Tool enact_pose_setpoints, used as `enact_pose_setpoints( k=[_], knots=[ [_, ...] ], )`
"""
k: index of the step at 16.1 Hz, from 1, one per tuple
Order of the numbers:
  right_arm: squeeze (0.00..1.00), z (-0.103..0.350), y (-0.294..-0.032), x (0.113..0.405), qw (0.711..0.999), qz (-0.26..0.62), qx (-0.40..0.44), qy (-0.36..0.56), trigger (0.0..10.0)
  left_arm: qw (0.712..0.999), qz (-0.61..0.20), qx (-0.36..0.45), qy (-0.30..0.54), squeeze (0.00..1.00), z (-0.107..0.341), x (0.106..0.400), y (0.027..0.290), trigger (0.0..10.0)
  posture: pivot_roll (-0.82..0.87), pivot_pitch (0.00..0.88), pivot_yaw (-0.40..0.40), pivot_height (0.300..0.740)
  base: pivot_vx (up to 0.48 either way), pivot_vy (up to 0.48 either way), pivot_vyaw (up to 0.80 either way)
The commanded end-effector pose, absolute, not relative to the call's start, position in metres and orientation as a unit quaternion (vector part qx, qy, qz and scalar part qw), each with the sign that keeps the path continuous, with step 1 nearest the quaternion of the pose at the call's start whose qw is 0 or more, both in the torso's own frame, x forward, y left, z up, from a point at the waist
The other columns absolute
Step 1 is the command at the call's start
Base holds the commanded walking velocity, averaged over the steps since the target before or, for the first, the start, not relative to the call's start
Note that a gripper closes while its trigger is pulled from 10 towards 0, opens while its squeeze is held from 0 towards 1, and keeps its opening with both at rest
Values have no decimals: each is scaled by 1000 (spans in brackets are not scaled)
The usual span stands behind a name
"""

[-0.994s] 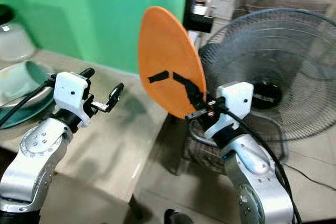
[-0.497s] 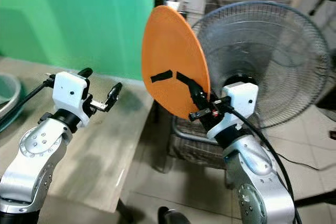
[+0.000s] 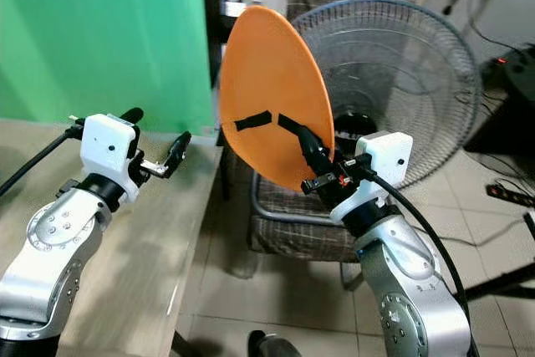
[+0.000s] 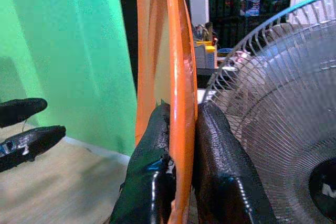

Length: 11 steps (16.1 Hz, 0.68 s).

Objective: Setting the table

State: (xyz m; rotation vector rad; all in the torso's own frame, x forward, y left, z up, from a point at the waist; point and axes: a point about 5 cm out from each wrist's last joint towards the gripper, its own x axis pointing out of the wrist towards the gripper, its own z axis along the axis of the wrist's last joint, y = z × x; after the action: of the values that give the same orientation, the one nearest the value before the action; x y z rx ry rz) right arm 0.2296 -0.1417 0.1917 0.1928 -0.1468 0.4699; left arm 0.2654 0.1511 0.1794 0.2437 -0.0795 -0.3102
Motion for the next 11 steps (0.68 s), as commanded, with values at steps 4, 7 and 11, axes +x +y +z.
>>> enact_pose_setpoints(
  k=[4,7,11],
  knots=[
    [0,197,-144,227,963,235,94,-92,10000,978,-161,124,-40,0,181,264,149,10000,113,0,-23,740,0,0,-788],
    [0,196,-142,225,962,240,95,-92,10000,979,-157,124,-42,0,182,267,151,10000,110,0,-17,740,0,0,-263],
    [0,195,-142,224,962,242,92,-90,10000,979,-162,122,-37,0,181,269,150,10000,103,0,-12,740,0,0,0]
  ],
)
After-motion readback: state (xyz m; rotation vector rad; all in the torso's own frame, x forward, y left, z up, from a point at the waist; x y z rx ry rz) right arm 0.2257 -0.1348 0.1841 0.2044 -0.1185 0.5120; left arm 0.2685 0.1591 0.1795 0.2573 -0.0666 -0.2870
